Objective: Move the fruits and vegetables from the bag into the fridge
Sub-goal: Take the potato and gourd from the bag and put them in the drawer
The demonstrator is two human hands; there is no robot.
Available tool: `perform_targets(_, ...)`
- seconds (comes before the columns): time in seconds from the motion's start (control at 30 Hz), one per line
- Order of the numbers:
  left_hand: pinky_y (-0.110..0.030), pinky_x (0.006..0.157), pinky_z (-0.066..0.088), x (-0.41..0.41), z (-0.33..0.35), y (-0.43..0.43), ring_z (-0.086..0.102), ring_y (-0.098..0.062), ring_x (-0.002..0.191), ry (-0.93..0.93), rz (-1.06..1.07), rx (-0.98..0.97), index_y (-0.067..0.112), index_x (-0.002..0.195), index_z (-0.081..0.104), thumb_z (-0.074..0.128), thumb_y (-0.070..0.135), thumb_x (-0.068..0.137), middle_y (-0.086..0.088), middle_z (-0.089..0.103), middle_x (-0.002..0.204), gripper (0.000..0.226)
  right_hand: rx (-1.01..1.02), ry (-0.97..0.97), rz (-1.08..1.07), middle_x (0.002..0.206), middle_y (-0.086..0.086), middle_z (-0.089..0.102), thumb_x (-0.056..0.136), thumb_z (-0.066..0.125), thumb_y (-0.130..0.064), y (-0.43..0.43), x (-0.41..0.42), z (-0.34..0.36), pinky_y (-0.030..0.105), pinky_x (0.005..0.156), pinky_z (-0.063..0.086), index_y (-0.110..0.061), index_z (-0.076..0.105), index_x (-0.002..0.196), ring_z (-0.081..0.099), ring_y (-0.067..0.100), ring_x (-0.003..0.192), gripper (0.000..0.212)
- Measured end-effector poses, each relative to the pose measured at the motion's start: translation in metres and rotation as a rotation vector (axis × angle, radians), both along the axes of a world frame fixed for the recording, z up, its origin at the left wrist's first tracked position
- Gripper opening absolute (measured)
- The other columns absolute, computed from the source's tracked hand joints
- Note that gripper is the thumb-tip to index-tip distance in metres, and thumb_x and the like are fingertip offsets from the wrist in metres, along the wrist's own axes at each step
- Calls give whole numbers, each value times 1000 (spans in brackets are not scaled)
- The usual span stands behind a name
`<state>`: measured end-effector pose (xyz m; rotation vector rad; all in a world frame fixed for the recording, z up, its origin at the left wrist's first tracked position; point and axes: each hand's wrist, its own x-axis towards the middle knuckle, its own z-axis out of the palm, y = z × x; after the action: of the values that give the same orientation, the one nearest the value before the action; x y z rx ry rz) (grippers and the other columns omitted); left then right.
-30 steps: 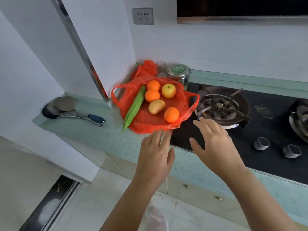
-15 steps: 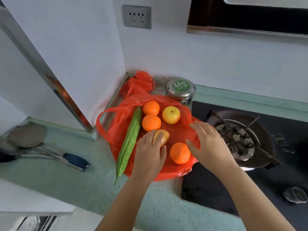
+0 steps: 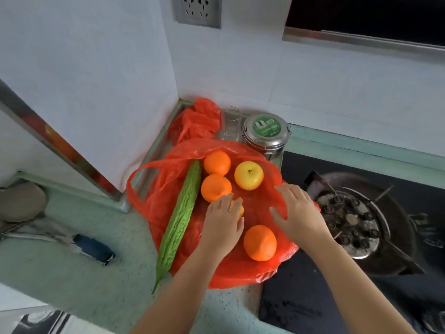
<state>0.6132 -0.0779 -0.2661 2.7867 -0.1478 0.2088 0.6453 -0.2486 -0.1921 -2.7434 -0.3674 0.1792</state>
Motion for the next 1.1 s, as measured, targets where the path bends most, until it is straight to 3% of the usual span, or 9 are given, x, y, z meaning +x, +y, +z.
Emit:
perform_targets(0.23, -42, 67, 55, 10, -17, -4, 62, -32, 92, -5, 1, -11, 6, 107, 61, 78, 17, 65, -15, 64, 102, 47, 25, 22, 42, 144, 6, 35, 88, 53, -32, 11, 37, -16, 38, 103, 32, -13, 37, 136, 29, 24, 133, 54)
perform_targets(0.47, -39, 73, 50, 8, -28, 0, 59, -27, 99, -23, 2, -52, 12, 111, 59, 76, 19, 66, -9, 61, 109, 48, 95, 50, 84, 140, 9, 38, 86, 58, -30, 32, 63, -40, 43, 99, 39, -12, 37, 137, 34, 27, 130, 58)
perform_targets(0.53, -40, 76, 51, 6, -30, 3, 57, -27, 102, -28, -3, -93, 15, 112, 54, 75, 19, 67, -9, 60, 112, 51, 72, 35, 80, 141, 9, 38, 85, 58, -31, 38, 68, -47, 45, 103, 33, -12, 36, 137, 33, 28, 130, 60)
perform_targets(0.67, -42, 79, 51, 3, -34, 6, 58, -30, 103, -31, -13, -133, 17, 114, 48, 76, 20, 66, -11, 60, 113, 56, -2, -75, 51, 140, 12, 40, 84, 59, -33, 45, 73, -56, 54, 110, 5, -11, 40, 135, 34, 30, 130, 59)
perform_targets(0.73, -42, 78, 52, 1, -36, 8, 58, -31, 102, -26, -8, -136, 17, 115, 47, 78, 22, 64, -12, 60, 113, 60, -6, -109, 54, 140, 13, 41, 84, 59, -33, 48, 72, -57, 55, 110, 1, -11, 40, 134, 34, 31, 131, 58)
perform_targets(0.93, -42, 76, 54, -12, -37, 14, 58, -33, 101, 24, 31, -162, 17, 120, 46, 83, 24, 56, -15, 58, 115, 75, 49, -70, 93, 140, 13, 38, 83, 61, -32, 58, 59, -64, 56, 110, 11, -12, 41, 134, 29, 31, 133, 58)
perform_targets(1.1, -35, 86, 48, -23, -32, 22, 54, -28, 104, 4, 99, -252, 14, 121, 47, 77, 31, 65, -15, 57, 116, 65, 72, -110, 82, 141, 17, 37, 82, 63, -28, 62, 49, -63, 56, 109, 14, -10, 44, 132, 27, 35, 135, 56)
